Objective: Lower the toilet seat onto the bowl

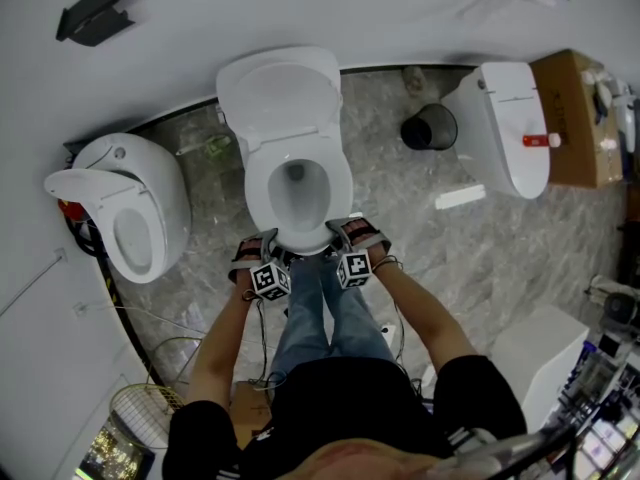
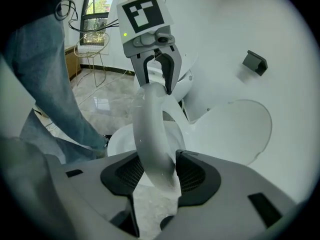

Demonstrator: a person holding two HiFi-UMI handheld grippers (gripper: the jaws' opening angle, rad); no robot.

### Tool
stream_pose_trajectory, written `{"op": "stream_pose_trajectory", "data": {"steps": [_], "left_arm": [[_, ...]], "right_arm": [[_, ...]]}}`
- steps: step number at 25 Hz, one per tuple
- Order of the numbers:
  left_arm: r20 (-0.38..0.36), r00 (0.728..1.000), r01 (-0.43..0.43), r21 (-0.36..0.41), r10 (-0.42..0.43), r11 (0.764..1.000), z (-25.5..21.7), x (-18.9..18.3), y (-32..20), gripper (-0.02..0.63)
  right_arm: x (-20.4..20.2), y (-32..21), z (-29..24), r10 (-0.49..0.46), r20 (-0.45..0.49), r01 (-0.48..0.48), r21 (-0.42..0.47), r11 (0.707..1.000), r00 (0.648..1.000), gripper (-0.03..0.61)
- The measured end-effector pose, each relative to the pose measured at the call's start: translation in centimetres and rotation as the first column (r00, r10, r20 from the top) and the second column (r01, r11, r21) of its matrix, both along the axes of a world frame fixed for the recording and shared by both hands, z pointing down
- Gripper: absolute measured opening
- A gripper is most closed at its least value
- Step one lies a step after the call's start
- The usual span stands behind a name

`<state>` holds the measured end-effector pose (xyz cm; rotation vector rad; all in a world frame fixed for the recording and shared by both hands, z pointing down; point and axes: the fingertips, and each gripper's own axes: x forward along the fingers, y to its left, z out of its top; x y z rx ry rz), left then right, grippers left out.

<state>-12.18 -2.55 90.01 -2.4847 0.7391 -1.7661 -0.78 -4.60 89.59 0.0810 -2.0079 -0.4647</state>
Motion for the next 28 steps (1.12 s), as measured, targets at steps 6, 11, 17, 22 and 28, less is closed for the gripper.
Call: {"op": "stream_pose_trajectory", "data": {"steps": [6, 11, 17, 22, 28], "left_arm": [[0.015, 1.000, -0.012, -0.013, 0.012, 1.000, 0.8, 0.0, 0.4, 0.215], [0.029, 0.999, -0.013, -0.018, 0.013, 1.000, 1.6, -0.1, 0.9, 0.219], [0.036, 0.999, -0.014, -0.040, 0.015, 0.999, 2.7, 0.2, 1.7, 0.233], [0.050, 0.999, -0.018, -0.045, 0.020, 0.999, 3.3, 0.3, 2.0, 0.239], [0.071, 0.997, -0.019, -0.047, 0.022, 0.999, 3.8, 0.3, 2.4, 0.242]], "right_arm": [[2.6, 0.8, -3.7, 0.332, 0.139, -0.308, -0.170, 0.936, 0.933, 0.210], [5.2, 2.0, -3.4, 0.902, 0.036, -0.571, -0.763, 0.303, 0.430, 0.210], [5.2, 3.1, -0.9, 0.888, -0.421, 0.026, -0.905, -0.424, -0.185, 0.249], [5.4, 3.3, 2.6, 0.745, -0.553, 0.177, -0.831, -0.528, -0.373, 0.248], [2.7, 2.3, 3.5, 0.778, -0.556, 0.135, -0.829, -0.542, -0.292, 0.141]]}}
